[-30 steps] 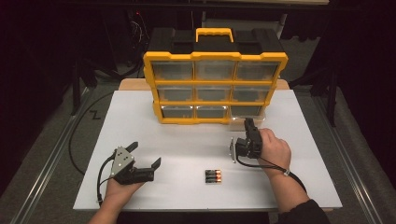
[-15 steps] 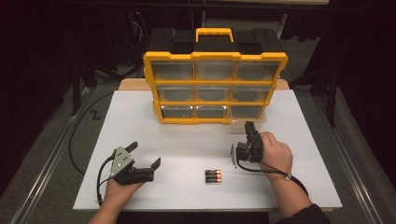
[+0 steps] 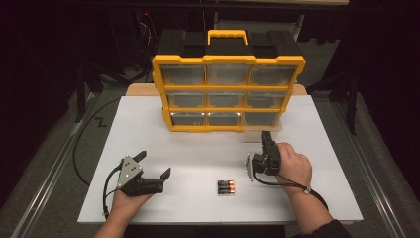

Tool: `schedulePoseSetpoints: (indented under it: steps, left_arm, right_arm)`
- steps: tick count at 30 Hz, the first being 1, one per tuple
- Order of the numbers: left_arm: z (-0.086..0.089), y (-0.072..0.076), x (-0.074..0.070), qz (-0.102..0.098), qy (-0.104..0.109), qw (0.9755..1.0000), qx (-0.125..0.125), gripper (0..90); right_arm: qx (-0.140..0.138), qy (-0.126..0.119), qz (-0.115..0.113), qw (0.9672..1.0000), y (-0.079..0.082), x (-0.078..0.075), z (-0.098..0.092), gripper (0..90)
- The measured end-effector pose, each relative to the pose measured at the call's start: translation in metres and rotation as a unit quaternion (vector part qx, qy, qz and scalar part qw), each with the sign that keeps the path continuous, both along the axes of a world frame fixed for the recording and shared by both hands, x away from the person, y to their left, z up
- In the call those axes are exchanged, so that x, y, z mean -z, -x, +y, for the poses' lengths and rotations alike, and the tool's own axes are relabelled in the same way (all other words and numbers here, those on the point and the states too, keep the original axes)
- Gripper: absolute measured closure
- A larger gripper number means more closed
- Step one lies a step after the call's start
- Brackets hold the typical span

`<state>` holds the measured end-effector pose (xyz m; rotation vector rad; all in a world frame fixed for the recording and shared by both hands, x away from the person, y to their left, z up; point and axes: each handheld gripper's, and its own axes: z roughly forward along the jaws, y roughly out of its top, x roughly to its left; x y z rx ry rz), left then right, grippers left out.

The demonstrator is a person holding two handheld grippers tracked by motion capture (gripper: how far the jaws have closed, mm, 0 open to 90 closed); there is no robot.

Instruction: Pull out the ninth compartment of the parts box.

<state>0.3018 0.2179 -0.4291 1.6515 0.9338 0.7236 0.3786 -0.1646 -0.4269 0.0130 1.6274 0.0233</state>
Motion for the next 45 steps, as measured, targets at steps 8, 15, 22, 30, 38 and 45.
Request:
schedulePoseSetpoints:
  steps: [8, 15, 22, 30, 38, 45]
  left_arm:
    - [0.000, 0.000, 0.000, -0.001, 0.000, 1.0000, -0.001, 0.2]
    - [0.000, 0.000, 0.000, 0.001, -0.002, 1.0000, -0.001, 0.2]
    - [0.001, 0.000, 0.001, 0.002, 0.000, 1.0000, -0.002, 0.2]
    - [0.000, -0.001, 0.002, 0.005, 0.002, 1.0000, -0.001, 0.2]
    - [0.000, 0.000, 0.001, 0.003, 0.002, 1.0000, -0.002, 0.2]
    - [0.000, 0.000, 0.001, 0.003, 0.001, 1.0000, -0.002, 0.2]
  right_arm:
    - [0.006, -0.009, 0.019, 0.9998, 0.005, 0.003, -0.003, 72.2]
    - [0.007, -0.001, 0.018, 0.9998, -0.001, -0.003, -0.002, 60.6]
    - [0.010, 0.024, 0.030, 0.9992, -0.012, -0.007, 0.002, 60.9]
    - [0.007, 0.028, 0.022, 0.9993, -0.014, -0.007, 0.002, 77.9]
    - [0.006, 0.028, 0.019, 0.9994, -0.008, -0.006, 0.002, 78.5]
    - [0.005, 0.027, 0.016, 0.9995, -0.001, -0.006, 0.000, 78.5]
